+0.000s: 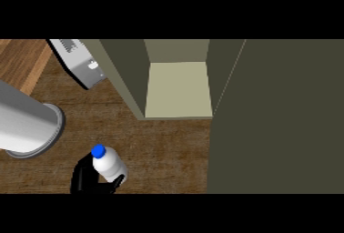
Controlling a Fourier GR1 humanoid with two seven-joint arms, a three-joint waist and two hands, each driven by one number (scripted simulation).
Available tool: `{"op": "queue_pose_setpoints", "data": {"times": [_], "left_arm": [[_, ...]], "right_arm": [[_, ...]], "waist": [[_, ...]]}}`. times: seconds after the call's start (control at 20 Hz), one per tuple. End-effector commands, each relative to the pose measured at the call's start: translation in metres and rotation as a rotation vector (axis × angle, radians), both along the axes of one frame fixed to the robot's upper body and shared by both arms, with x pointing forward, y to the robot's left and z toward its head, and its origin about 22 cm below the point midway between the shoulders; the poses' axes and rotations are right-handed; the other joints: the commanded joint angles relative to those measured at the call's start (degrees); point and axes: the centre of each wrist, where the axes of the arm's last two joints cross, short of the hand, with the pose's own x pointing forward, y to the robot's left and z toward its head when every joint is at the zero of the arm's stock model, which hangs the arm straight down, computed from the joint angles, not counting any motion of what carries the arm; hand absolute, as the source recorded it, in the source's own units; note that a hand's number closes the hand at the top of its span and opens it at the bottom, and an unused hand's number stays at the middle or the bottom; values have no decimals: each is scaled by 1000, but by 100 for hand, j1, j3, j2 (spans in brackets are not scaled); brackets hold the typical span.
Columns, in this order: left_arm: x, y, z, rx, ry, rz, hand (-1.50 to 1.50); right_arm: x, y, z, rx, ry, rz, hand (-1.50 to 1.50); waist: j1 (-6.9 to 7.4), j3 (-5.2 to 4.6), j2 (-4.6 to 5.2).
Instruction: Pick up the bottled water, place it into the cabinet and close the cabinet
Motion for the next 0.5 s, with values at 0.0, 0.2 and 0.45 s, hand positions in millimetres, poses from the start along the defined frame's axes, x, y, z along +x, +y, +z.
{"op": "queue_pose_setpoints", "data": {"times": [0.0, 0.2, 0.45], "left_arm": [[20, -24, 4, -33, -60, -95, 150], [40, -33, 19, -54, -57, -131, 150], [73, -70, 43, -86, -33, -185, 150]], "right_arm": [[-3, -2, 17, 4, -32, 27, -150], [-6, -6, 31, 11, -20, 3, -150], [0, 6, 17, 26, -28, -10, -150]], "waist": [[-67, -150, 37], [-16, -145, 32], [-29, -148, 33]]}}
